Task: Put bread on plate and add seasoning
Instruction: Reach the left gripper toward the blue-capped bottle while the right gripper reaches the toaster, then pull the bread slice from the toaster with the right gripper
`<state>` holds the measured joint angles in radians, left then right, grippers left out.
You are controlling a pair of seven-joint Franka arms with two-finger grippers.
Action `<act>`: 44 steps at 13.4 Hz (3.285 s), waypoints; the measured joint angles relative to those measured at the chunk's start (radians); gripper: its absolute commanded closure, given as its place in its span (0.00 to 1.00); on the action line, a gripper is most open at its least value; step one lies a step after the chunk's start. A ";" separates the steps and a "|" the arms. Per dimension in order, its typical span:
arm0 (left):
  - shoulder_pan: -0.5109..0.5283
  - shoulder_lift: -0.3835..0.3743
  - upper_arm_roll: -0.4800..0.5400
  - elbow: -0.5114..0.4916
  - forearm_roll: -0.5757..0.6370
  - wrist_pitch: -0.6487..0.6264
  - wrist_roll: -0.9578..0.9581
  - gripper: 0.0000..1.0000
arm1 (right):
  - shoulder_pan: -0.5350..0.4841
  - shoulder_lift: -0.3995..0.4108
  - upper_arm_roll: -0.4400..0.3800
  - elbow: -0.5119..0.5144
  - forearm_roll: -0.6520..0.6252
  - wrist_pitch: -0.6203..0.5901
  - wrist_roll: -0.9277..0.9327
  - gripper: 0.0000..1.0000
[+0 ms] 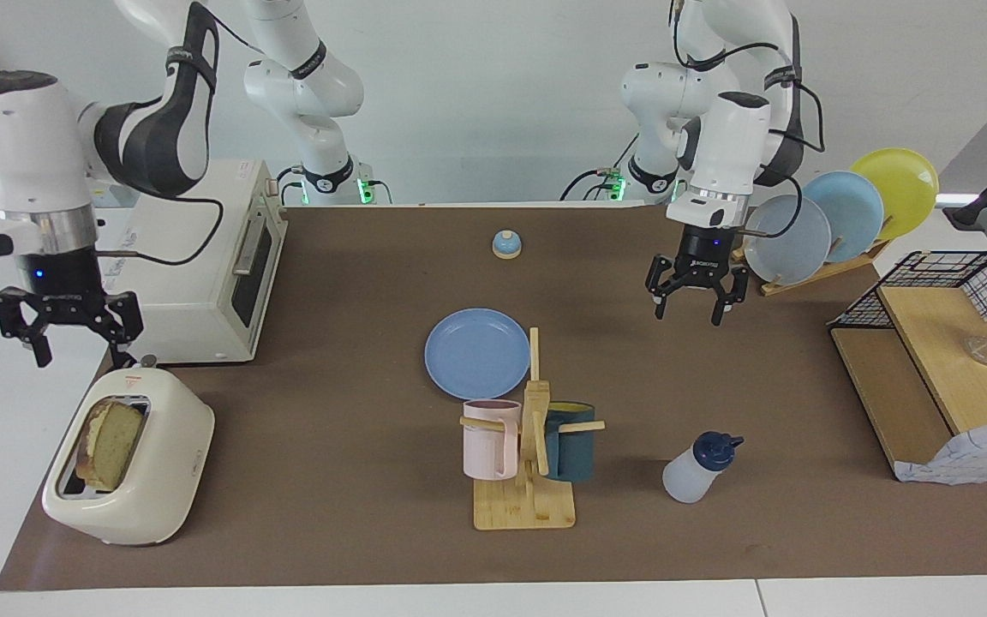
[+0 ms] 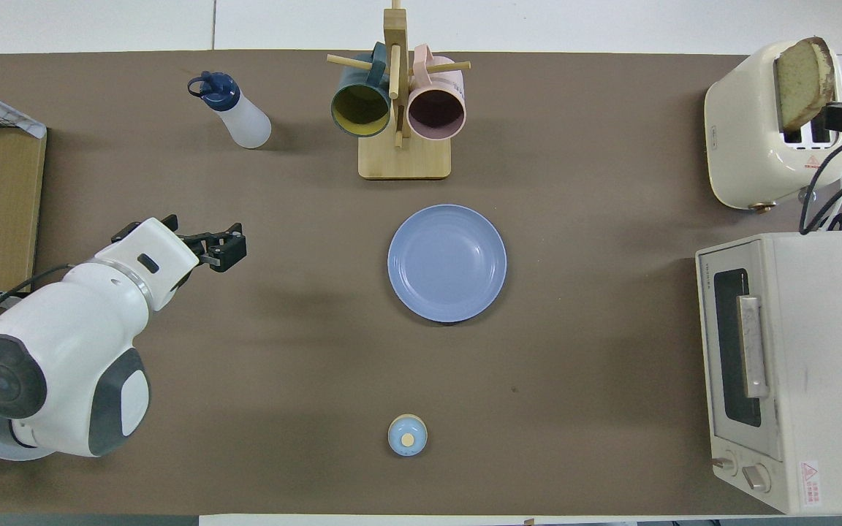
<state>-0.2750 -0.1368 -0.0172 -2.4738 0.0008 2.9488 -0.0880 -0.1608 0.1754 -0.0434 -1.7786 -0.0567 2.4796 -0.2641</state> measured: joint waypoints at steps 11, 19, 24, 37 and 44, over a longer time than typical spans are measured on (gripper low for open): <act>-0.082 0.390 0.026 0.085 -0.101 0.487 -0.038 0.00 | 0.011 0.151 0.010 0.148 0.100 0.042 -0.001 0.68; -0.507 0.624 0.439 0.276 -0.318 0.526 -0.038 0.00 | -0.006 0.151 0.006 0.259 0.136 -0.233 -0.075 1.00; -0.544 0.730 0.497 0.386 -0.380 0.530 -0.037 0.00 | 0.040 0.091 0.019 0.444 -0.002 -0.604 -0.108 1.00; -0.508 0.799 0.540 0.571 -0.373 0.337 -0.035 0.00 | 0.240 -0.141 0.158 0.126 0.326 -0.591 0.302 1.00; -0.502 0.810 0.540 0.617 -0.371 0.271 -0.035 0.00 | 0.499 -0.122 0.159 -0.232 0.429 -0.018 0.418 1.00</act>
<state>-0.7765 0.6728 0.5226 -1.8571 -0.3704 3.2200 -0.1225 0.3386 0.0537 0.1159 -2.0103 0.3726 2.4614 0.1543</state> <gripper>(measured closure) 0.000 0.930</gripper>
